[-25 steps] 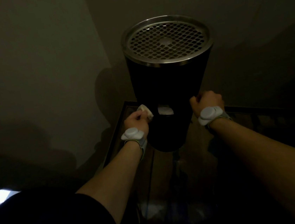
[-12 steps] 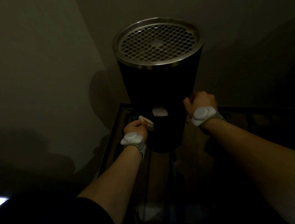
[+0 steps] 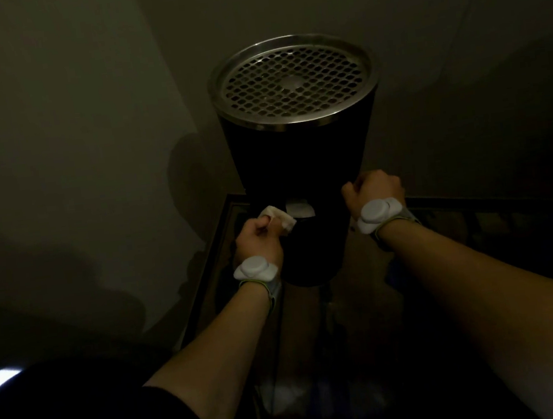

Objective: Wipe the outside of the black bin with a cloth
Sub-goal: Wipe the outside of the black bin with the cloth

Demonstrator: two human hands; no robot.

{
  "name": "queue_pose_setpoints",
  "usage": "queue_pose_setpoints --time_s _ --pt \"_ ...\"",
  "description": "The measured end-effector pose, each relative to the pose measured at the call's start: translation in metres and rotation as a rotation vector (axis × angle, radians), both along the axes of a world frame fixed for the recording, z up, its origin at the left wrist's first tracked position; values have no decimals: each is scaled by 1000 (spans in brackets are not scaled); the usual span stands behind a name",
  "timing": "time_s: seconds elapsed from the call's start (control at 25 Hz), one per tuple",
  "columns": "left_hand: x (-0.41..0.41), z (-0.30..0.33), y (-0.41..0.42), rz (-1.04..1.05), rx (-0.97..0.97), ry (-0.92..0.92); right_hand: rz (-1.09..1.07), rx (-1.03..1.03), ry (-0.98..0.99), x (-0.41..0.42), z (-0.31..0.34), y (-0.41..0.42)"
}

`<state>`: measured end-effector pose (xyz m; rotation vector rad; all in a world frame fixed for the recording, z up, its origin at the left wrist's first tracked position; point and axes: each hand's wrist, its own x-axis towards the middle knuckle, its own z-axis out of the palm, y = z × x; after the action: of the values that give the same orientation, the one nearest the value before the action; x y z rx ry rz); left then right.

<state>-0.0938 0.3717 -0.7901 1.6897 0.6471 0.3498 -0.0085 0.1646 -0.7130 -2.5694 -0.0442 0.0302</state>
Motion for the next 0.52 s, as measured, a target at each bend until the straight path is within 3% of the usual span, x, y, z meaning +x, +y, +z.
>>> queue_pose_setpoints --time_s 0.52 --pt "4 -12 -9 -106 -37 261 -58 79 29 11 -14 1"
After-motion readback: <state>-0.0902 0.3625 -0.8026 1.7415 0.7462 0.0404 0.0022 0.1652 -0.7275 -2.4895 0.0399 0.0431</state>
